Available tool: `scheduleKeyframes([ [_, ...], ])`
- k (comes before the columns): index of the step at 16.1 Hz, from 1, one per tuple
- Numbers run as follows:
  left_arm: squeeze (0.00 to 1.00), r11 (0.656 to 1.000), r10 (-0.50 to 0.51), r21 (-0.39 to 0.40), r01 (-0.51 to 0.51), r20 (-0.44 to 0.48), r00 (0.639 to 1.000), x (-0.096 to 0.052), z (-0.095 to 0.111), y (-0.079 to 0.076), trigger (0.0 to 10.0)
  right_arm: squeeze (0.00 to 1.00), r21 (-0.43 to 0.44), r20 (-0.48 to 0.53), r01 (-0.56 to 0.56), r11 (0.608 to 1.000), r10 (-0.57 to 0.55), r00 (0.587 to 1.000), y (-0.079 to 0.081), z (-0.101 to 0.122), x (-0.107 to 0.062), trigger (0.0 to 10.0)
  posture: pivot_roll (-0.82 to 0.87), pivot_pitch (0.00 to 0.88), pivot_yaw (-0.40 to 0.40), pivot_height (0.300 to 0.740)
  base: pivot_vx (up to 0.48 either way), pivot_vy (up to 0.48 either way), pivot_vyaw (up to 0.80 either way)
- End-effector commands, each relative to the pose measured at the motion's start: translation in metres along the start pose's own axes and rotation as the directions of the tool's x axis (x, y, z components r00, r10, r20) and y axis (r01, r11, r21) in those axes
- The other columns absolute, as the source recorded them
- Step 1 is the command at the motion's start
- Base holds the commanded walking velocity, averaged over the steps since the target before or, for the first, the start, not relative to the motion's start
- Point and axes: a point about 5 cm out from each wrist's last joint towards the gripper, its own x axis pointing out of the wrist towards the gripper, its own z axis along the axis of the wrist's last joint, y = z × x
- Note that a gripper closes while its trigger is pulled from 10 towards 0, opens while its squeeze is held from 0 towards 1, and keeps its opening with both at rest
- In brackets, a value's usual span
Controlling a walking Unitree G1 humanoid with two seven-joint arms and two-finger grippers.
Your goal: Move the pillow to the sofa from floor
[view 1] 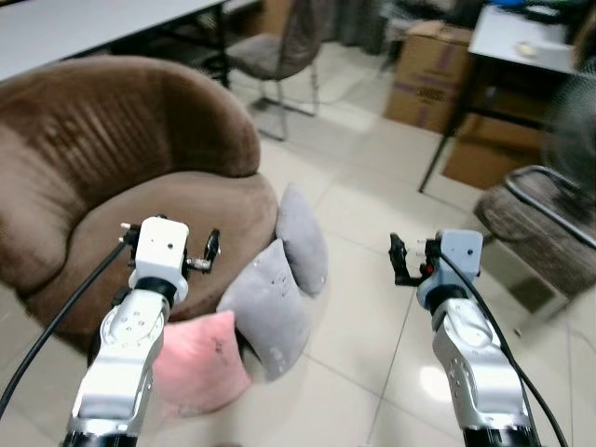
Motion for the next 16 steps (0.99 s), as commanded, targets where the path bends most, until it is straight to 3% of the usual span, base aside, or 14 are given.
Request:
scheduleKeyframes([
  [1, 0.00, 1.000, 0.007, 0.006, -0.007, 0.006, 1.000, 0.0008, 0.0020, 0.0009, 10.0, 0.00, -0.006, 0.014, -0.019, 1.000, 0.019, 1.000, 0.0032, 0.0045, 0.0014, 10.0, 0.03, 0.000, -0.019, 0.740, 0.000, 0.390, -0.80],
  [4, 0.00, 1.000, 0.010, 0.001, -0.010, 0.003, 1.000, -0.0010, 0.0011, 0.0004, 10.0, 0.00, -0.012, 0.013, -0.027, 1.000, 0.027, 1.000, 0.0036, 0.0052, 0.0011, 10.0, 0.02, 0.000, -0.026, 0.740, 0.000, 0.391, -0.80],
  [16, 0.00, 0.999, 0.011, -0.031, -0.012, -0.006, 1.000, -0.0023, -0.0004, -0.0025, 10.0, 0.00, -0.034, 0.017, -0.038, 0.999, 0.039, 0.999, 0.0022, 0.0073, 0.0007, 10.0, 0.02, 0.000, -0.039, 0.740, 0.000, 0.390, 0.00],
])
